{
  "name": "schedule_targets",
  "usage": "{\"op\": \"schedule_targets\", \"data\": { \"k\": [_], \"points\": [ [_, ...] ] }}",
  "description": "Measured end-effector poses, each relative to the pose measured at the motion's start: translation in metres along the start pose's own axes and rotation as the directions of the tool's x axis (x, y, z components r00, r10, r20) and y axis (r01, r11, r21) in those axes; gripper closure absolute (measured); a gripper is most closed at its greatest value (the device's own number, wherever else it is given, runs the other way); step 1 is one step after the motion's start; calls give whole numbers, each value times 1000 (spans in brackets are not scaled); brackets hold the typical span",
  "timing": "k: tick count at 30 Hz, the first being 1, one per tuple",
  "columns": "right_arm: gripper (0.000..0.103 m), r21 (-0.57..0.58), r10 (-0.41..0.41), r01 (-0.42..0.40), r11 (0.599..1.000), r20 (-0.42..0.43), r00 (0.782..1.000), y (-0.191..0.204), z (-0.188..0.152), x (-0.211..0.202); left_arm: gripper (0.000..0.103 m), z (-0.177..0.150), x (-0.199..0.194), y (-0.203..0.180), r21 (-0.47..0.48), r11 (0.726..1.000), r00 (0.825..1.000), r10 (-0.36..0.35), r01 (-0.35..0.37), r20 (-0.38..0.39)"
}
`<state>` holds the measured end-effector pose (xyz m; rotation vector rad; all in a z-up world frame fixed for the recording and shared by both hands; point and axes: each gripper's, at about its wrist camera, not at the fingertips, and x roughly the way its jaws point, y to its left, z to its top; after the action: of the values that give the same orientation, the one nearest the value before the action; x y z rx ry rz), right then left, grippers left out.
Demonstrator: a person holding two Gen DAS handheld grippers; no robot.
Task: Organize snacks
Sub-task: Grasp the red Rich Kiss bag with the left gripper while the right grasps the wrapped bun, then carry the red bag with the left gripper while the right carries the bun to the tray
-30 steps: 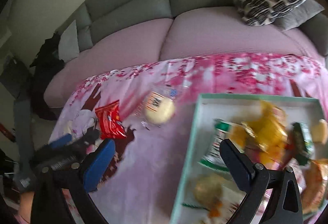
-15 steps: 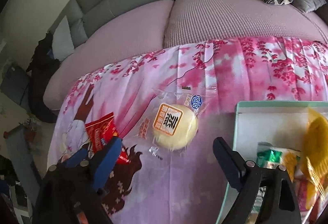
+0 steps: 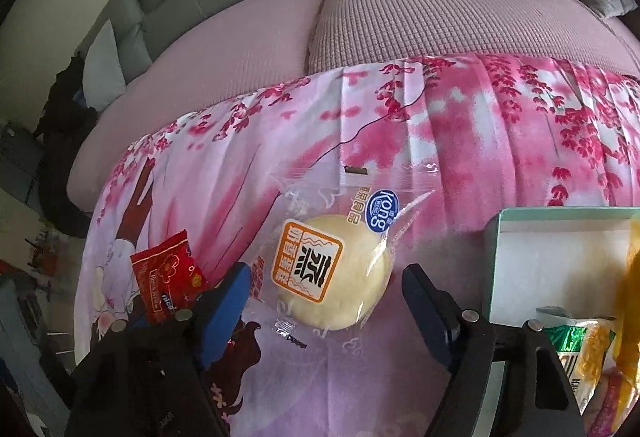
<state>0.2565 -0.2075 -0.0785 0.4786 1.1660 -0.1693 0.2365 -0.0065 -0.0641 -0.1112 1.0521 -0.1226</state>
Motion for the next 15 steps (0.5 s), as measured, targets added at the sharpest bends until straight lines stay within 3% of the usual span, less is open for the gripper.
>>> {"op": "schedule_targets", "data": {
  "k": [2,7,15],
  "points": [
    [33,-3,1,-1,1000,-3,1000,1,1,1,42,1,0,-1,-4,1000,1000,-6,6,1],
    [43,-2,11,-11,1000,4,1000,0,1,-1,52,2,-3,-2,0,1000,1000,-19,19,3],
    [47,33,45,-46,998,23,999,-7,-10,-25,54,-3,-23,4,-22,999,999,-25,25,28]
  ]
}}
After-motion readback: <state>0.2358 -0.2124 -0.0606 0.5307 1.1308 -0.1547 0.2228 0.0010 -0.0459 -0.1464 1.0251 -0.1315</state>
